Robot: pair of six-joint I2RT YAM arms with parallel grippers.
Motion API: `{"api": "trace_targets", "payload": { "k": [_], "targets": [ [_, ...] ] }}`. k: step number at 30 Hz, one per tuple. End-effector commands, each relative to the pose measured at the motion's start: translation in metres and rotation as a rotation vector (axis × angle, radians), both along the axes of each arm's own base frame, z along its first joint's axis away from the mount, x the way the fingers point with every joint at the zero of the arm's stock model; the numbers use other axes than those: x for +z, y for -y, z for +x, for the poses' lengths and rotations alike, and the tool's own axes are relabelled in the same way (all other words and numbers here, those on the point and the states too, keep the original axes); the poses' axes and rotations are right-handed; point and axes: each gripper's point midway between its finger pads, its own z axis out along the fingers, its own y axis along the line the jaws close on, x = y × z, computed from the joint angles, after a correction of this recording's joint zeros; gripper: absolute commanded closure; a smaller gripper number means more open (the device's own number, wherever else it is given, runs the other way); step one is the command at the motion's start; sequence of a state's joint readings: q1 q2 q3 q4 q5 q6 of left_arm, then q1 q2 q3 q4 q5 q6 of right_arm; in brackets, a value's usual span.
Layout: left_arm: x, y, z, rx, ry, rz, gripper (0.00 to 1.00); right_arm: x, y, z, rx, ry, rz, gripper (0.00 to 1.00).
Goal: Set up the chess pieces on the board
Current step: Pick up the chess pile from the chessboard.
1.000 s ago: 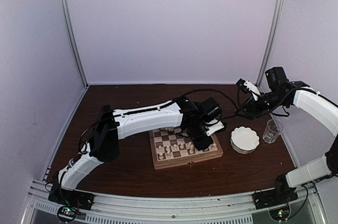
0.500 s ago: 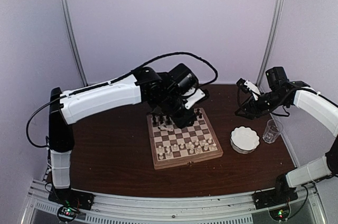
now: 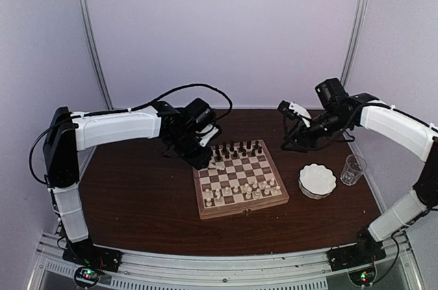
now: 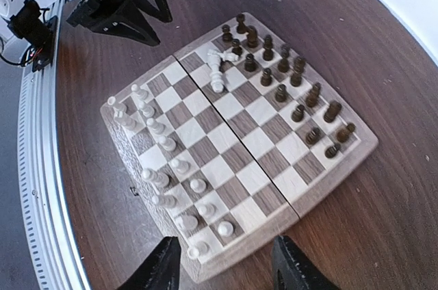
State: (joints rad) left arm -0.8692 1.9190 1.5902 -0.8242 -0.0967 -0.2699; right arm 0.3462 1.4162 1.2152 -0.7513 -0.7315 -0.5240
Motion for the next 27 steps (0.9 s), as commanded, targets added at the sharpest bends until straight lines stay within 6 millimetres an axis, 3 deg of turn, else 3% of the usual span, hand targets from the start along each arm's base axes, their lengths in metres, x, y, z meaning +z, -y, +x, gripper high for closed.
{"api": "trace_targets", "payload": {
  "k": [1,6,13,18,27],
  "targets": [
    [0.042,0.003,0.009,0.078,0.076,-0.193,0.61,-0.026,-0.048,0.007,0.090,-0.042,-0.079,0.53],
    [0.043,-0.026,-0.002,0.155,0.106,-0.235,0.60,-0.051,-0.100,0.015,0.185,-0.068,-0.136,0.52],
    [0.054,-0.070,-0.012,0.250,0.180,-0.271,0.57,-0.088,-0.150,0.024,0.264,-0.070,-0.245,0.46],
    [0.060,-0.082,-0.018,0.261,0.214,-0.296,0.56,-0.108,-0.170,0.033,0.257,-0.089,-0.278,0.46],
    [0.061,-0.080,-0.021,0.244,0.214,-0.313,0.55,-0.129,-0.183,0.050,0.234,-0.078,-0.333,0.48]
  ]
}}
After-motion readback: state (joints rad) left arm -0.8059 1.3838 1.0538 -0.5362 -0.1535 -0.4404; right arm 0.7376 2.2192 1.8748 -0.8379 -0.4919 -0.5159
